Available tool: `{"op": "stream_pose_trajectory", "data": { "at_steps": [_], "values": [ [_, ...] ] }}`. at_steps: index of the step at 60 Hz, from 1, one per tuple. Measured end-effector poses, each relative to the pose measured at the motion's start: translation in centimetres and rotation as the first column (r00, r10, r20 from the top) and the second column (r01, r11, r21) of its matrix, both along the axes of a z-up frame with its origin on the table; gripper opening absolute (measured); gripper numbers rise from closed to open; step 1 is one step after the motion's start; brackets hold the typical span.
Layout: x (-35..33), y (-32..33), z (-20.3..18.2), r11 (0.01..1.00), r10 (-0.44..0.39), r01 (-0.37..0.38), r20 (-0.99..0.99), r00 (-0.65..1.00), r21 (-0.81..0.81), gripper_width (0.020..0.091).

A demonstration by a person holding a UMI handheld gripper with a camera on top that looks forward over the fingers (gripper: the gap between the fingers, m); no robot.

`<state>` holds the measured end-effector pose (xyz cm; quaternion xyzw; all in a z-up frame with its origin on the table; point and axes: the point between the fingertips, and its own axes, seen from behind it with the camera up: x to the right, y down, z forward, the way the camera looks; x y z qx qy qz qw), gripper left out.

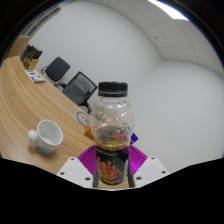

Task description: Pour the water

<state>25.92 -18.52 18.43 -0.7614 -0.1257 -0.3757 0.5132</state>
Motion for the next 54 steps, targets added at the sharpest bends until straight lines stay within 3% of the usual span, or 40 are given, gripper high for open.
{"op": "stream_pose_trajectory", "data": {
  "at_steps": [7,16,29,37,47,54],
  "values": [
    [1.3,2.5,2.5,0.995,0.051,-0.013,0.38,0.923,-0.102,0.0397],
    [0.2,5.2,3.2,0.971,0.191,-0.021,0.716,0.672,-0.24,0.0398],
    [-1.1,8.2,1.7,0.927,0.336,0.069,0.899,0.28,-0.368,0.0394],
    [-1.7,8.7,0.4,0.903,0.405,0.088,0.901,0.158,-0.421,0.0394],
    [-2.2,8.4,0.8,0.906,0.404,0.027,0.883,0.24,-0.422,0.0393],
    [-1.9,7.5,2.2,0.919,0.371,-0.068,0.792,0.485,-0.389,0.0397]
  ]
}}
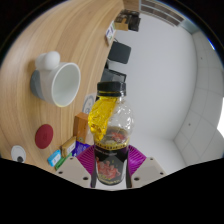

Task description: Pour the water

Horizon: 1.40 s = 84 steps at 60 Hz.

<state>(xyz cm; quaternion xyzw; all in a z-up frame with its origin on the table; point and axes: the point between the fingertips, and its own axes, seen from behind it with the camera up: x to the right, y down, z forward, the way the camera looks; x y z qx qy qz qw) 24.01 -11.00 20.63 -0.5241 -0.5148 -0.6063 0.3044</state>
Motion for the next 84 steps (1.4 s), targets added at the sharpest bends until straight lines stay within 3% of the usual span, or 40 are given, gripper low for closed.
{"op": "stream_pose_trajectory", "data": {
  "at_steps": [10,22,29,40,52,56,62,68,70,73,76,79,84],
  "values": [
    [0.8,-1.6,2.6,0.996,-0.021,0.067,-0.548,0.836,0.063,0.0397],
    [1.2,-1.6,3.1,0.991,0.024,0.116,-0.943,0.332,0.067,0.0396],
    [1.6,-0.2,-0.5,0.992,-0.001,0.122,-0.999,0.047,0.005,0.0396],
    [2.8,1.4,-6.9,0.993,-0.035,0.105,-0.976,-0.217,-0.059,0.0396],
    [4.8,1.0,-14.2,0.984,-0.109,0.108,-0.952,-0.287,-0.145,0.0402],
    [4.6,0.5,-13.8,0.991,-0.058,0.099,-0.96,-0.275,-0.088,0.0415],
    [4.4,0.6,-13.7,0.994,-0.033,0.089,-0.968,-0.251,-0.057,0.0482],
    [4.6,0.7,-14.0,0.991,-0.068,0.092,-0.962,-0.265,-0.095,0.0564],
    [4.7,0.5,-14.6,0.987,-0.1,0.097,-0.958,-0.267,-0.13,0.0649],
    [4.8,-0.1,-15.1,0.977,-0.141,0.116,-0.953,-0.267,-0.177,0.0864],
    [5.3,-0.9,-15.0,0.966,-0.159,0.155,-0.95,-0.269,-0.206,0.0823],
    [5.1,-2.2,-14.5,0.958,-0.169,0.182,-0.948,-0.269,-0.222,0.0862],
    [4.0,-5.0,-13.0,0.95,-0.183,0.203,-0.95,-0.254,-0.238,0.0853]
  ]
}}
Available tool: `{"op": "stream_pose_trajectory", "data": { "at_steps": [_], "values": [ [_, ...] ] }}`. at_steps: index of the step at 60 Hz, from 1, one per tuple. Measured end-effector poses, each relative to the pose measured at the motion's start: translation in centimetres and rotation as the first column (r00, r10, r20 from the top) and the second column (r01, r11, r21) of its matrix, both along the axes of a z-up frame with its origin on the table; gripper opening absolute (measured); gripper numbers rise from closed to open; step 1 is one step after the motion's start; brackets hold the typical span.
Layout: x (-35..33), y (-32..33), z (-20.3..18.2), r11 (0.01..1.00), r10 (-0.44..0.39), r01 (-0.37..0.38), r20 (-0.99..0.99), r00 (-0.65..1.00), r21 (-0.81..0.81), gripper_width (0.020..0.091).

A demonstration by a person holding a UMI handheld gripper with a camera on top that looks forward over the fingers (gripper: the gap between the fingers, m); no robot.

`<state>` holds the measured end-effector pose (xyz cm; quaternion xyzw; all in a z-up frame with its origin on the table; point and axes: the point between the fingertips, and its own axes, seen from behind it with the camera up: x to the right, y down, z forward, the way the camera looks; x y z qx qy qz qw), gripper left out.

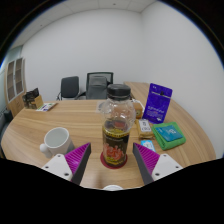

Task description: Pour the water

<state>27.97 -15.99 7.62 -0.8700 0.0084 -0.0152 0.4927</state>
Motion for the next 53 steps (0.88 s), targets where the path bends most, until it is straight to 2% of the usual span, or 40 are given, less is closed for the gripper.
{"op": "stream_pose_trajectory", "data": {
  "at_steps": [14,30,43,53],
  "values": [
    [-5.0,-12.0,6.8,0.996,-0.075,0.076,0.027,0.997,-0.047,0.0848],
    [-10.7,-23.9,11.6,0.993,-0.086,0.089,0.046,0.995,-0.071,0.0857],
    [-12.0,-27.9,12.5,0.992,-0.092,0.096,0.054,0.994,-0.087,0.0855],
    [-12.8,-28.1,13.4,0.993,-0.089,0.093,0.056,0.994,-0.073,0.0856]
  ]
}}
